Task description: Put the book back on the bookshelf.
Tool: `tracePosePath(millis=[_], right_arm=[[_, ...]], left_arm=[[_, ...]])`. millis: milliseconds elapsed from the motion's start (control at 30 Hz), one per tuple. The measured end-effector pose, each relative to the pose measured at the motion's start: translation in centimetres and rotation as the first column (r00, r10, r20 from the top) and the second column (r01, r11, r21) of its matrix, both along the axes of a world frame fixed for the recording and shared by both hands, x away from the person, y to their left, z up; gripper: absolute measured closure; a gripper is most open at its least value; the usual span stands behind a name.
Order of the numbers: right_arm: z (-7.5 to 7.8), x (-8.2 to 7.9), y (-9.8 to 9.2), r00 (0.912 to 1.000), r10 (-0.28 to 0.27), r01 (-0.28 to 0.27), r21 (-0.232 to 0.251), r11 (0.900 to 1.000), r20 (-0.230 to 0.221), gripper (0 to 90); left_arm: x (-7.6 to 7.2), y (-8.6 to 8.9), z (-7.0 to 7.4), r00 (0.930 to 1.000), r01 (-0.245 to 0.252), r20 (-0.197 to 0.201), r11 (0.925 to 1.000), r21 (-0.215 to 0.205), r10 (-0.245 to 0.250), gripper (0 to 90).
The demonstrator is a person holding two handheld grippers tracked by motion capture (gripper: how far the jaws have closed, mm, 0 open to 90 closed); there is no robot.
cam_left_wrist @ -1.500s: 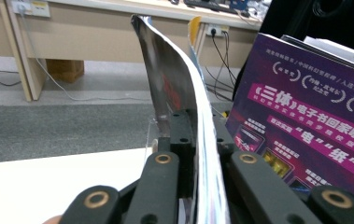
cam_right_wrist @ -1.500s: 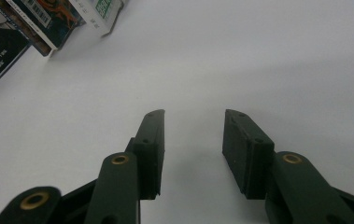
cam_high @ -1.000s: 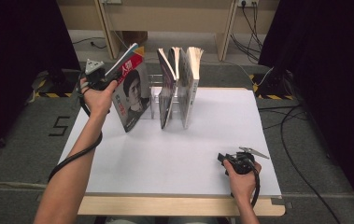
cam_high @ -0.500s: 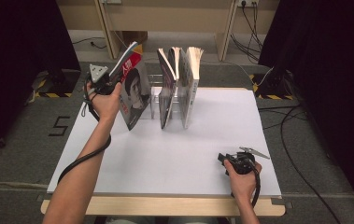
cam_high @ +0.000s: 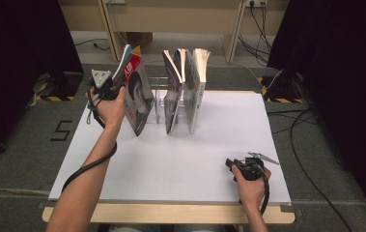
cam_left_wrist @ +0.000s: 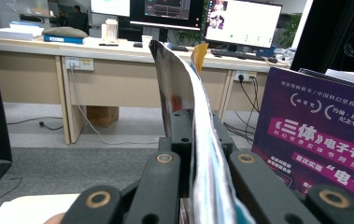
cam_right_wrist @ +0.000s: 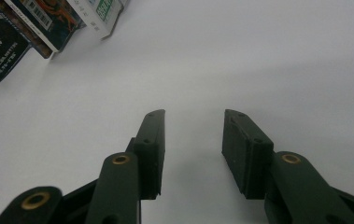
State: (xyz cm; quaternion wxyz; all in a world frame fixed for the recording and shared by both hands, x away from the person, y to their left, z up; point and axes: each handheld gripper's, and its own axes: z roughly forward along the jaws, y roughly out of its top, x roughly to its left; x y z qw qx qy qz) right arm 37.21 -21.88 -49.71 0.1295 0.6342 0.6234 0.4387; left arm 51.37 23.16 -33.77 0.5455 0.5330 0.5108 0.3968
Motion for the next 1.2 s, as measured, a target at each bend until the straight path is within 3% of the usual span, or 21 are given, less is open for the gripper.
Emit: tracePosePath(millis=[200, 367, 733, 767, 1200], right_arm=[[0.0, 0.0, 0.0, 1.0, 0.0, 0.0, 0.0, 1.0, 0.0, 60.1], [0.0, 0.0, 0.1, 1.0, -0.005, 0.005, 0.012, 1.0, -0.007, 60.1], [0.0, -0.1, 0.1, 1.0, -0.001, 0.001, -0.002, 1.0, 0.007, 60.1], [0.0, -0.1, 0.1, 1.0, -0.001, 0.001, -0.003, 1.0, 0.007, 60.1], [0.0, -0.1, 0.3, 1.0, -0.001, 0.001, 0.0, 1.0, 0.004, 60.1]], left_arm=[[0.0, 0.2, 0.0, 0.9998, 0.013, -0.014, 0.9999, -0.001, -0.013, 81.9], [0.2, 0.6, -0.2, 0.9986, 0.03, -0.043, 0.9995, -0.014, -0.03, 71.5], [0.0, 1.0, -0.3, 0.9966, 0.056, -0.06, 0.9979, -0.033, -0.057, 50.9], [-0.1, 1.1, -0.2, 0.9955, 0.069, -0.061, 0.9964, -0.05, -0.072, 49.9], [-1.1, 1.3, 0.6, 0.992, 0.101, -0.07, 0.9931, -0.059, -0.105, 43.2]])
